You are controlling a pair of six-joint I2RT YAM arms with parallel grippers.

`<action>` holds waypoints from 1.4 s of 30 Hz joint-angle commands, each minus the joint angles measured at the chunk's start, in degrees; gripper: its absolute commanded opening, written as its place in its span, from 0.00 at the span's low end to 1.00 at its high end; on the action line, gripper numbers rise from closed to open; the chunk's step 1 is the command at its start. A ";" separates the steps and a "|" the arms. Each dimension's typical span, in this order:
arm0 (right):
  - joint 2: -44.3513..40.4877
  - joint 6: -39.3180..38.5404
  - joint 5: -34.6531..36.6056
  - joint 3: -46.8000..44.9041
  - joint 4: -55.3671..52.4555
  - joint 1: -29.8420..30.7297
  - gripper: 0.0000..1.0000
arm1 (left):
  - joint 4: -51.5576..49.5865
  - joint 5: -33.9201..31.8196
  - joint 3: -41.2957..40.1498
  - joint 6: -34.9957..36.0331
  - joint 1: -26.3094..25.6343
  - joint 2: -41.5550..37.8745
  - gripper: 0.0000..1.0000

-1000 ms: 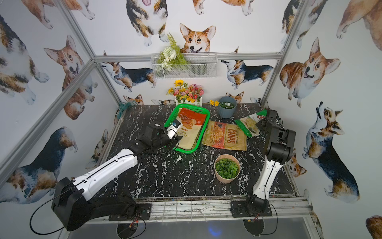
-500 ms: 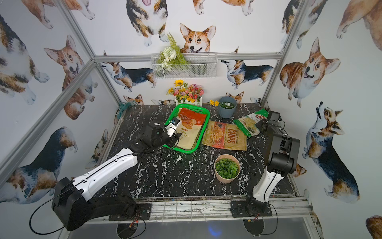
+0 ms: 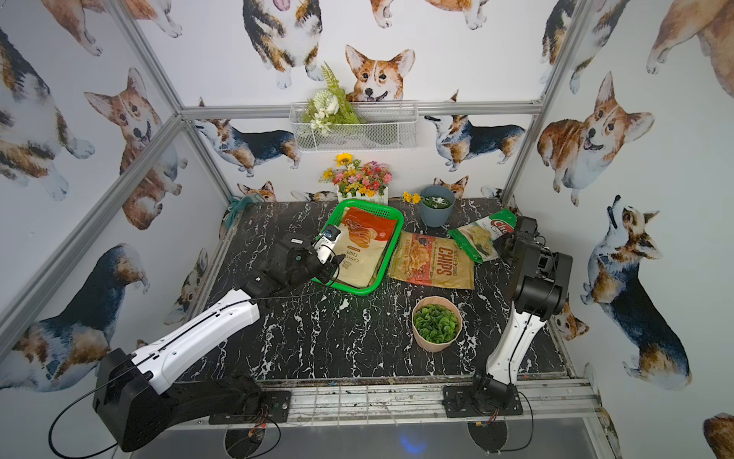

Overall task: Put the potato chips into the basket
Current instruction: Pick up the potato chip from the corner of the board, then place the potato chip in the basket.

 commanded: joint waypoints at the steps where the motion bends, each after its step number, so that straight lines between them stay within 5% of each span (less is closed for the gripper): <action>1: -1.59 0.67 -2.85 -1.34 -0.36 0.16 0.09 | 1.77 -0.88 -0.46 -0.27 -0.04 -0.43 0.54; 4: -5.89 0.98 -2.91 -3.22 0.65 0.13 0.00 | 2.20 -0.97 -0.43 -0.61 0.04 -0.34 0.54; 12: -19.81 2.06 -3.32 -5.80 1.26 2.00 0.00 | 3.75 -1.27 -0.29 -1.66 -0.03 0.18 0.54; 24: -34.38 -0.21 1.65 -2.06 1.09 14.49 0.00 | 6.08 -6.90 -0.44 -2.08 -0.04 -0.68 0.54; 42: -28.82 -1.96 -4.07 12.76 1.47 44.34 0.00 | 17.93 -26.68 -7.29 -3.60 1.37 -11.47 0.53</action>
